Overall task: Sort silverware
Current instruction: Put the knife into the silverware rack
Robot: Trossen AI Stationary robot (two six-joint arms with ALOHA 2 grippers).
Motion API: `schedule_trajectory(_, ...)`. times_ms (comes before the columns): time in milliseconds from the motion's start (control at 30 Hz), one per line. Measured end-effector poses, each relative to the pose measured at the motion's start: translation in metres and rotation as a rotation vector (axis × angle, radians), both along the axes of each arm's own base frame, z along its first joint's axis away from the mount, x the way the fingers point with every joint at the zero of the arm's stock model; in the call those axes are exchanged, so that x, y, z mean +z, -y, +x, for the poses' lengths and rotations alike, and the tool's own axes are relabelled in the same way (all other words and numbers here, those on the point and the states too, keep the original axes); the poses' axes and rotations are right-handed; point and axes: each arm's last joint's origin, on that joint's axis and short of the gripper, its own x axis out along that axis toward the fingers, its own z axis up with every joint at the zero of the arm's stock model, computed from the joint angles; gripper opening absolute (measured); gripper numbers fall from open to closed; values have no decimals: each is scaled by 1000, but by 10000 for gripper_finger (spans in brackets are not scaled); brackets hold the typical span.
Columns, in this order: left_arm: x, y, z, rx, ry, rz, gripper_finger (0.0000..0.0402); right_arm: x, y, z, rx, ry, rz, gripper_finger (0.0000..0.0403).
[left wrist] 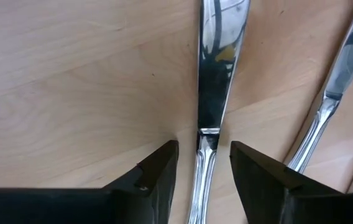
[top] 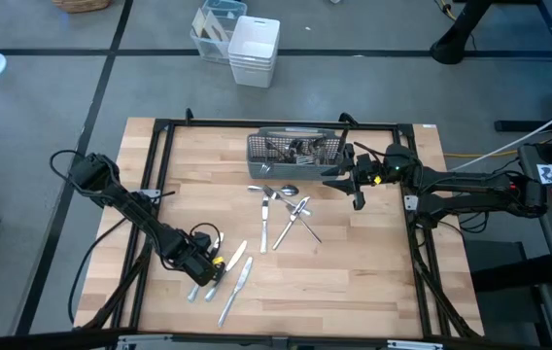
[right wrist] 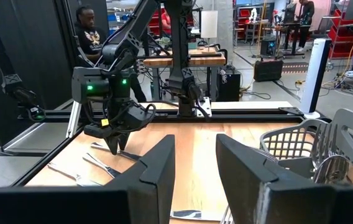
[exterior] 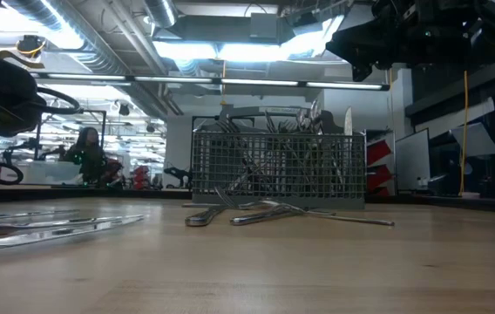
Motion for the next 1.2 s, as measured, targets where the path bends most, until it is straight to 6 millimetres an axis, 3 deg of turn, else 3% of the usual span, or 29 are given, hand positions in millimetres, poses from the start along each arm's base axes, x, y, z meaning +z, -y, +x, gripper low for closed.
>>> schedule_trajectory(433, -1, -11, 0, 23, -91, 4, 31, 0, 0, 0, 1, 1, 0, 118)
schedule_trajectory(767, 0, -27, -3, 27, -166, 65, 35, 0, 0, 0, 1, 3, -1, 118)
schedule_trajectory(1200, 20, -35, -1, 36, 45, 172, 33, 0, 0, 0, 1, 4, -1, 118)
